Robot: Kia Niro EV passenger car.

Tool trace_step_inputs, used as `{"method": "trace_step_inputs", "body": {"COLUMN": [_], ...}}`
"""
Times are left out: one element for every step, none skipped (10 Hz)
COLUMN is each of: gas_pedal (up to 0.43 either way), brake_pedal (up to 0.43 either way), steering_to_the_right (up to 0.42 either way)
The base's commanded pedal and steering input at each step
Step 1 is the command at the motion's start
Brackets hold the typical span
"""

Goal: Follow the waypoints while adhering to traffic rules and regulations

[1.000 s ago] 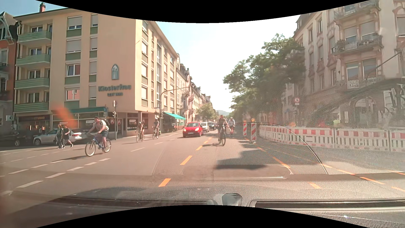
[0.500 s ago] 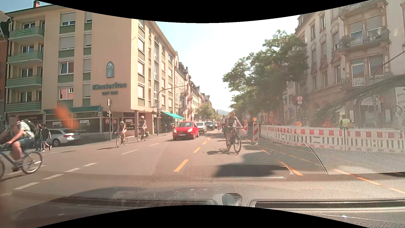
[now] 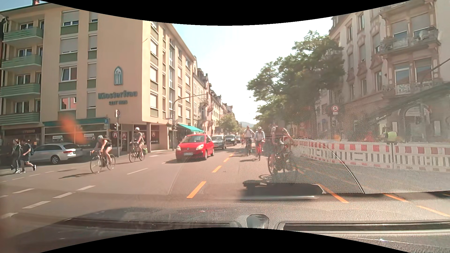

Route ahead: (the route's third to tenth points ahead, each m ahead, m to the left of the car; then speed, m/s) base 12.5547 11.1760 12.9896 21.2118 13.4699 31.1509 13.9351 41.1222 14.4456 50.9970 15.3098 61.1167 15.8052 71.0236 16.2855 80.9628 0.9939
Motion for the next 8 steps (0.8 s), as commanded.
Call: {"method": "trace_step_inputs", "body": {"gas_pedal": [0.0,0.0,0.0,0.0,0.0,0.0,0.0,0.0], "brake_pedal": [0.128,0.134,0.134,0.14,0.152,0.152,0.152,0.159], "steering_to_the_right": [0.008,0.007,0.004,0.002,0.0,-0.001,-0.001,-0.001]}}
